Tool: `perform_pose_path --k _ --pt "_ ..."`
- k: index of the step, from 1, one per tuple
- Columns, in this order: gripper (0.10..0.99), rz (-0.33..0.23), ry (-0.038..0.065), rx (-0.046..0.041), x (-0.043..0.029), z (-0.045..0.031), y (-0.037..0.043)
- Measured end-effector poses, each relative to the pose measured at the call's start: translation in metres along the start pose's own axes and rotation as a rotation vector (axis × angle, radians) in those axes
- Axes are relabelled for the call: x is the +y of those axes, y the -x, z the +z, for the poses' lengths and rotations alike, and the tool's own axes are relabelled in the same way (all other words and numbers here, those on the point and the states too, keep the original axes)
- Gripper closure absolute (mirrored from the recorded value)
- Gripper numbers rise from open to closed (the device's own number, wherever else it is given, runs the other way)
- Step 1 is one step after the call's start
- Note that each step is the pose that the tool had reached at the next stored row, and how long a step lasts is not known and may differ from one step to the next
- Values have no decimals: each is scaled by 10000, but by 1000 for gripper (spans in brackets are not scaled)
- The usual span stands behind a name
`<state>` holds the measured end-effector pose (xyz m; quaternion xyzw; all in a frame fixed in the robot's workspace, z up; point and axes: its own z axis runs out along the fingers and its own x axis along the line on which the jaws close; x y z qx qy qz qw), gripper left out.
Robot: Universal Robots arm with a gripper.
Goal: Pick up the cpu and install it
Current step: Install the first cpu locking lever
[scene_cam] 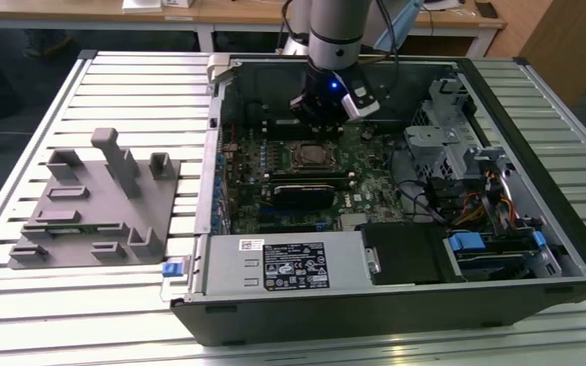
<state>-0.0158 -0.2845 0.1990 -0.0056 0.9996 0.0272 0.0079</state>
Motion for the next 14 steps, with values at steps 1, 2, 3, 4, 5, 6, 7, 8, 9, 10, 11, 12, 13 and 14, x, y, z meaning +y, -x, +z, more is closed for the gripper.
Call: perform_pose_path --k 1,2,3,4,5,6,7,8,9,10,11,12,13,14 --pt "980 0 18 -8 3 6 2" --pt "980 0 13 -5 2 6 3" --pt "980 1 11 -3 2 5 3" --pt "980 0 10 -1 2 5 4" --pt "980 0 8 2 2 5 5" --pt "980 1 6 4 2 6 6" --pt "980 1 8 5 5 9 7" --pt "980 1 8 5 8 12 9" --pt "980 0 8 6 12 12 9" --pt "980 1 9 6 15 12 9" --pt "980 0 10 6 16 11 10" --pt "980 0 13 5 17 3 10" --pt "980 0 12 6 18 -13 10" --pt "980 1 10 6 19 -32 10"
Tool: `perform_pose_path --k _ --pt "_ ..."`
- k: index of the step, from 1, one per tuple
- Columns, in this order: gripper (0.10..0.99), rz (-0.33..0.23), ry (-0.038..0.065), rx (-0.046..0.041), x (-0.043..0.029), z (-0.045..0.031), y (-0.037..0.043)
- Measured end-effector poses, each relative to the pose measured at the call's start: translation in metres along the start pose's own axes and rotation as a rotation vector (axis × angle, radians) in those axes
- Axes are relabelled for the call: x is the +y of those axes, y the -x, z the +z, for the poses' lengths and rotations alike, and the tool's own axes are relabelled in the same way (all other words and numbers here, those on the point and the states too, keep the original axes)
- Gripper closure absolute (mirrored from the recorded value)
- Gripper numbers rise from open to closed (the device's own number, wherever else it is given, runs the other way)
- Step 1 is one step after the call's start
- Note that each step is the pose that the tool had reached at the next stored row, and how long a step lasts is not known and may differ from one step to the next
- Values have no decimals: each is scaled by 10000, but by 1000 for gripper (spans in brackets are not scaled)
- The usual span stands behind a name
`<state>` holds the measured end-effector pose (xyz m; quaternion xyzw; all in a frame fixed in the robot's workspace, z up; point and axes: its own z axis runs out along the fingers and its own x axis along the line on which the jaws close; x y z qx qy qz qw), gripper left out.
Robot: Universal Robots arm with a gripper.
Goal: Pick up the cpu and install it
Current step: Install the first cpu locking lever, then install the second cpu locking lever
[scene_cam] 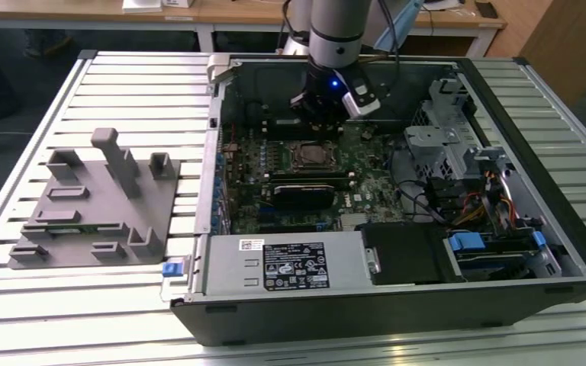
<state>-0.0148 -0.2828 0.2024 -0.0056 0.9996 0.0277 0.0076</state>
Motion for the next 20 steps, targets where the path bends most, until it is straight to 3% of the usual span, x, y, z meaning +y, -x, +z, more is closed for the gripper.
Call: perform_pose_path --k 3,12,20 --pt "980 -1 0 4 3 -51 2" --pt "980 0 0 10 -85 -50 2" --pt "980 0 0 9 -104 -47 2"
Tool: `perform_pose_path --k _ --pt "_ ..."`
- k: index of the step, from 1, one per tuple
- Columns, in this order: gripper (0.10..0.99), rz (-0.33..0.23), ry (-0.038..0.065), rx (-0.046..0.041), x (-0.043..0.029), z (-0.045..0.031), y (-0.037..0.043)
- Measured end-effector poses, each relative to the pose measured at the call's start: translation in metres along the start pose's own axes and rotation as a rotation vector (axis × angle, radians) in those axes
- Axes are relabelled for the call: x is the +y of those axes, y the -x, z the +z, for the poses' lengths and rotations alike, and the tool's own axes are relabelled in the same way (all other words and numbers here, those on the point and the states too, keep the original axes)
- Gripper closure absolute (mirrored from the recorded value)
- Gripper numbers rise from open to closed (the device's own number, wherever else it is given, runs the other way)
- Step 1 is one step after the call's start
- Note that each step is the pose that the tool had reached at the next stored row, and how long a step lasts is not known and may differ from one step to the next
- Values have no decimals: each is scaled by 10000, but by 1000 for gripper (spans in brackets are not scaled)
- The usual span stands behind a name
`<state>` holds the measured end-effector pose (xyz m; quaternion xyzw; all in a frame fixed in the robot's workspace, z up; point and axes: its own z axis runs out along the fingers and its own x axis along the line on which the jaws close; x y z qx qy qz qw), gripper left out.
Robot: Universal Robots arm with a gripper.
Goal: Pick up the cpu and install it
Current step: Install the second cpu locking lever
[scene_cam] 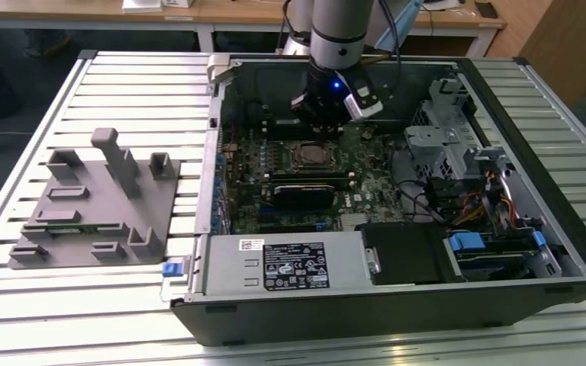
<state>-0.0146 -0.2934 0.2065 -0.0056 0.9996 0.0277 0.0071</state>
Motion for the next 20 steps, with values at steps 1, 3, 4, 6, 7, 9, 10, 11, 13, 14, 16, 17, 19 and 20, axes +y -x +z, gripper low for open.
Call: perform_pose_path --k 1,3,4,6,7,9,10,11,13,14,16,17,19,20 --pt "980 0 0 0 -2 0 0" --pt "980 0 0 0 -7 0 0" --pt "980 -1 0 1 -11 -1 0" --pt "980 1 1 0 -16 0 0" --pt "980 -1 1 0 -20 -1 0" --pt "980 0 -1 0 -26 -1 0" --pt "980 -1 0 0 -31 0 1" --pt "980 -1 1 0 -35 0 2" --pt "980 0 1 0 -39 1 1" --pt "980 1 1 -1 -39 1 1" --pt "980 0 0 0 -40 1 1" --pt "980 0 1 0 -40 1 1" --pt "980 0 0 1 -40 -7 1" --pt "980 0 1 0 -39 -18 2"
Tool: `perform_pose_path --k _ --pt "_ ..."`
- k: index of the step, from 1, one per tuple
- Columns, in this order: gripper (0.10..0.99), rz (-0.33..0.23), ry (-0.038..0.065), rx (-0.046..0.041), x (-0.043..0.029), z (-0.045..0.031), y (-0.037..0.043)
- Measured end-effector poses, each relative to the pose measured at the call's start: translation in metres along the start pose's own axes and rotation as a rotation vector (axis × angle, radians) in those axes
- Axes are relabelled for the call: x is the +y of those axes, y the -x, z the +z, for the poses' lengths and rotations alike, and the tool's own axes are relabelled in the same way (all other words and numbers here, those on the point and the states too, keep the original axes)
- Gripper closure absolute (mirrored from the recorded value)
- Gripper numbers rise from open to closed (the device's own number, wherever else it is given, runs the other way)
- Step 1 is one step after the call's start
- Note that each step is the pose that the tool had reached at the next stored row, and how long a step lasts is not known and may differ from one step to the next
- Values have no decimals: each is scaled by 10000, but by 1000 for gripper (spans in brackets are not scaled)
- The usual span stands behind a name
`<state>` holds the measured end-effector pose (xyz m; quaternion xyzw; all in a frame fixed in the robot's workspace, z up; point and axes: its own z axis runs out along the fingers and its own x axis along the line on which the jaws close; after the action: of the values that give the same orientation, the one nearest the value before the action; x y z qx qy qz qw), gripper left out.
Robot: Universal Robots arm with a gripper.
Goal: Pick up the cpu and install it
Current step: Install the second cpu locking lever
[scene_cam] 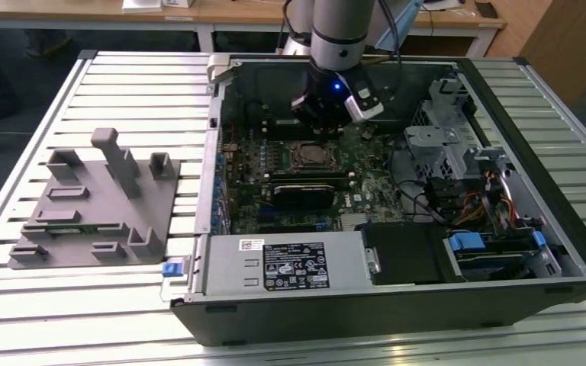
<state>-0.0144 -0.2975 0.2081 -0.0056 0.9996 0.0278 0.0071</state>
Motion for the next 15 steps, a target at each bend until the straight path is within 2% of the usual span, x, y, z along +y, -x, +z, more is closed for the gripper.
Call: perform_pose_path --k 7,10,15 --pt "980 1 1 0 5 -96 1" --pt "980 -2 2 0 0 -98 2" --pt "980 0 1 0 -79 -100 1"
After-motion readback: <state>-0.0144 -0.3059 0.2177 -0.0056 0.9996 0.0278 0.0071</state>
